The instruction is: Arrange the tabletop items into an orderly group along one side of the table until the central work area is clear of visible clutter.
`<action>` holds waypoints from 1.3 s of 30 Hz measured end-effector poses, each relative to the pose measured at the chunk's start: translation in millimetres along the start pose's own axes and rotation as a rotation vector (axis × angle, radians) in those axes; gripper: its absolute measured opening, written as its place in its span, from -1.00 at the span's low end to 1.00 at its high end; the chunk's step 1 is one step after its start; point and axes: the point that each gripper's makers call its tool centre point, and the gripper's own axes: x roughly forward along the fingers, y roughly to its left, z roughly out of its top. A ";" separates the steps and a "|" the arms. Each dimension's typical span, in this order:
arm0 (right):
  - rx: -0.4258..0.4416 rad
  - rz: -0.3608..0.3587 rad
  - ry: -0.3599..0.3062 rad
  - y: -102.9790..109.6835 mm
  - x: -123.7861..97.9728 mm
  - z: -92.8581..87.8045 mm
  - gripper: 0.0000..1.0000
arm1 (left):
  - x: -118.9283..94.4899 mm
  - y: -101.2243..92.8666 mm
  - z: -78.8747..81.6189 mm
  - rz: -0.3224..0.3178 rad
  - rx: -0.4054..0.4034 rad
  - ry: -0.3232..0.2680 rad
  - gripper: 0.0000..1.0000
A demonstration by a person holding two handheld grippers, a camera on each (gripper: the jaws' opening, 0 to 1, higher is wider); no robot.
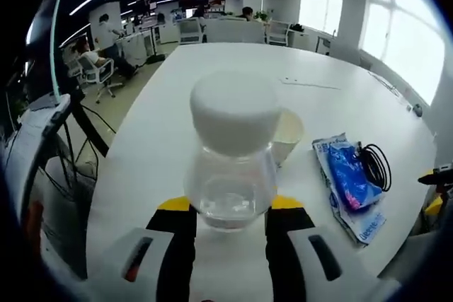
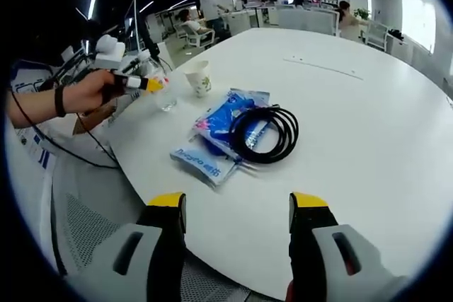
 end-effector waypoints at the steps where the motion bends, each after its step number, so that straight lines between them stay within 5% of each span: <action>1: 0.000 -0.002 0.000 -0.8 -0.1 0.9 0.16 | 2.4 0.1 2.3 0.003 -0.008 -0.003 -0.26; 22: -0.005 -0.006 0.026 -3.1 0.2 3.7 0.16 | 51.5 2.9 47.6 0.008 -0.073 -0.044 -0.26; 39: -0.021 0.008 0.036 1.4 5.0 6.8 0.17 | 65.9 4.5 57.9 0.005 -0.102 -0.051 -0.25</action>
